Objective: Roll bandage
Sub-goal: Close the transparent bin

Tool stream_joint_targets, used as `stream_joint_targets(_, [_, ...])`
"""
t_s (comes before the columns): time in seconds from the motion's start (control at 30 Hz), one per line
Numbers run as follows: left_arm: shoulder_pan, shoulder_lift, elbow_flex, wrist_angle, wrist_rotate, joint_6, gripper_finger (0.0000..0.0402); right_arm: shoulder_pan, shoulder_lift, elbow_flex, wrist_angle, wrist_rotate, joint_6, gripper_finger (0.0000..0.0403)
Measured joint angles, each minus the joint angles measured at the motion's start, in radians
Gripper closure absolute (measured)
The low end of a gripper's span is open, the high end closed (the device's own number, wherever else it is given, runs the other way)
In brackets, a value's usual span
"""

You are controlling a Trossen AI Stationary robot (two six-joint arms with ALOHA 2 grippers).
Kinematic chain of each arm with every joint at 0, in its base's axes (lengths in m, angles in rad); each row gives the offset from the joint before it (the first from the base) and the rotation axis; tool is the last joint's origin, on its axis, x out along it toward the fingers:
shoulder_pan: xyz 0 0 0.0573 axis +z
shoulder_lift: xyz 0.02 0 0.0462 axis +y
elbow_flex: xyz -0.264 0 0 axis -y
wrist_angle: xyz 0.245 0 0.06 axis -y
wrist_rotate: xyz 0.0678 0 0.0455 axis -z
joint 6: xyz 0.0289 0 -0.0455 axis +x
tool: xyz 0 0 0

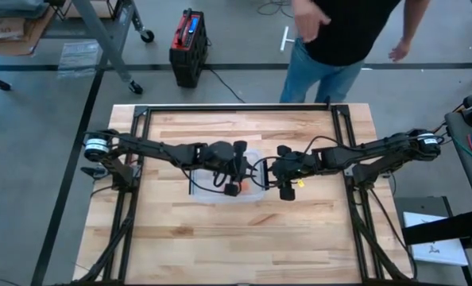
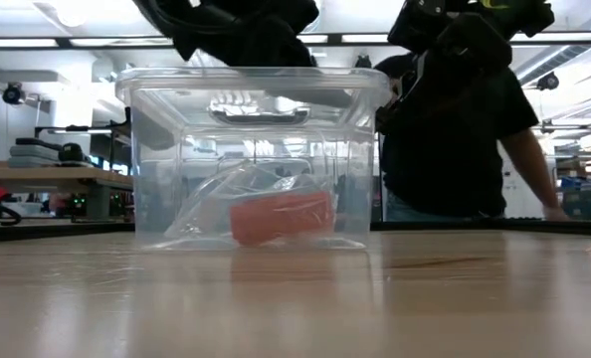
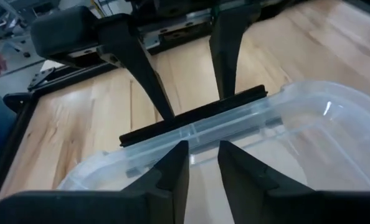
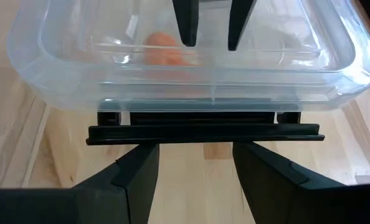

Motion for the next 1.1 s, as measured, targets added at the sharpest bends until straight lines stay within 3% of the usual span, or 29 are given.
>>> stream_joint_targets(0.27, [0.000,0.041,0.117,-0.124,0.007,0.010,0.0318,0.000,0.000,0.000,0.011,0.001,-0.019,0.0204])
stream_joint_targets(0.6, [0.000,0.126,0.100,-0.096,0.014,-0.029,0.0323,0.000,0.000,0.006,-0.013,0.003,-0.033,0.0204])
stream_joint_targets(1.1, [0.000,0.118,0.095,-0.113,0.014,-0.020,0.0326,0.000,-0.006,0.077,-0.042,-0.001,-0.062,0.0204])
